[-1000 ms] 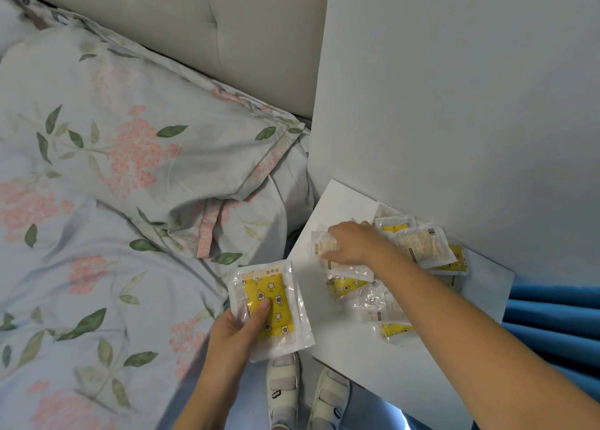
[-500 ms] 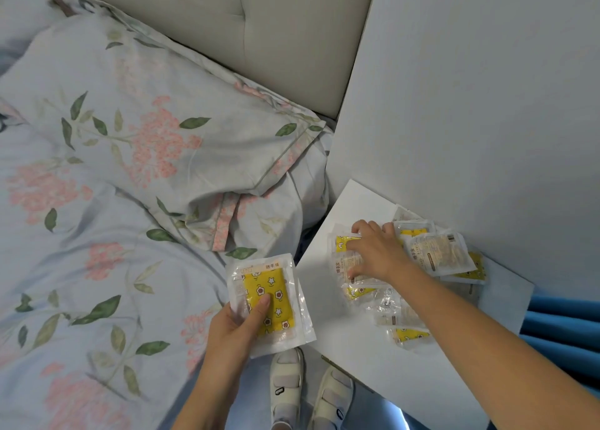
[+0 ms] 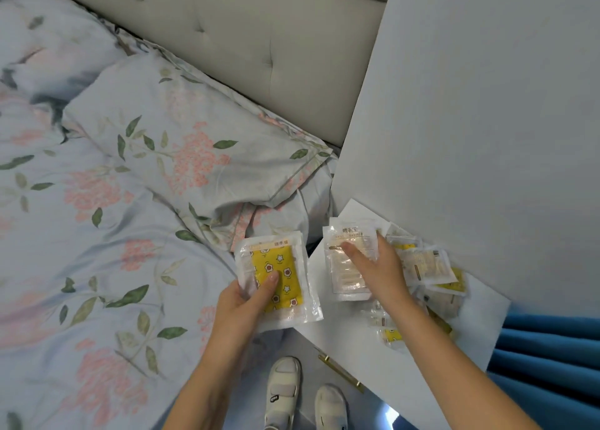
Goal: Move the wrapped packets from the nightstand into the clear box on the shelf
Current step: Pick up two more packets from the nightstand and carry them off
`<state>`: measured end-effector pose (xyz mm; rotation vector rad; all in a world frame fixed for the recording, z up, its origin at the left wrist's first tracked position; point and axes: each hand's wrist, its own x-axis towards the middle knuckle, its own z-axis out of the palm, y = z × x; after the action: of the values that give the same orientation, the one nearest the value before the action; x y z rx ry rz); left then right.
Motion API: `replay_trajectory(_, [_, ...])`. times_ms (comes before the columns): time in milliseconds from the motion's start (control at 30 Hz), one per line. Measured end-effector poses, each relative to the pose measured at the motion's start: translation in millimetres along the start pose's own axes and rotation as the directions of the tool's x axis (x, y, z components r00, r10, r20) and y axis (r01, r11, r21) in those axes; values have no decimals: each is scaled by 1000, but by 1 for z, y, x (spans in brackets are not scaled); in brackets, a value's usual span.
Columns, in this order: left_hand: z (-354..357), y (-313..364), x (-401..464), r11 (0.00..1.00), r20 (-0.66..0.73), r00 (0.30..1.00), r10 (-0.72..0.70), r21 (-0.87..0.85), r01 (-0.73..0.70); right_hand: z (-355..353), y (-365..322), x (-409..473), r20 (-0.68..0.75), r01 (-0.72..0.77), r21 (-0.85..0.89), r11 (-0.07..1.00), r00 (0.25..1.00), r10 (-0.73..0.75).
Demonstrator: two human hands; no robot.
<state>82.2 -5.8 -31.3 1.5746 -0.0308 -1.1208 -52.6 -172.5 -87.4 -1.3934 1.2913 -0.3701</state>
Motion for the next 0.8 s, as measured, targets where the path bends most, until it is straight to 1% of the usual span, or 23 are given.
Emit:
replay_trajectory(67, [-3,15,-20,999,14,999,46,-1,-46,2,-26,-22,4,-40,239,970,999,40])
replay_trajectory(100, [-6,22,-30,998,15,998,68,-7,-68,1,-38,-34,22,-48,313,949,999,43])
replay_trajectory(133, [-8,28,-40,996,9,996,86,-9,-86,1,-49,-47,43,-61,370,927,998,49])
replay_trajectory(200, [-13,39,-67,991,-44,990,131,-19,-132,-4,-70,-76,108,-72,430,900,994,27])
replay_trajectory(333, [-20,61,-136,977,-171,966,194,-50,-205,-22,-110,-142,225,-63,409,910,974,-33])
replay_trajectory(433, [-32,74,-195,966,-275,937,217,-81,-247,-30,-136,-190,312,3,311,950,944,-105])
replay_trajectory(533, [-54,89,-255,948,-363,901,237,-117,-297,-29,-169,-234,362,67,253,965,918,-159])
replay_trajectory(700, [-119,101,-356,899,-591,770,242,-161,-406,8,-226,-304,472,156,210,965,848,-240])
replay_trajectory(767, [-149,100,-400,868,-669,698,256,-159,-470,38,-249,-344,525,230,178,957,800,-290])
replay_trajectory(800, [-166,97,-422,846,-703,660,263,-160,-508,56,-256,-364,575,257,163,953,760,-304])
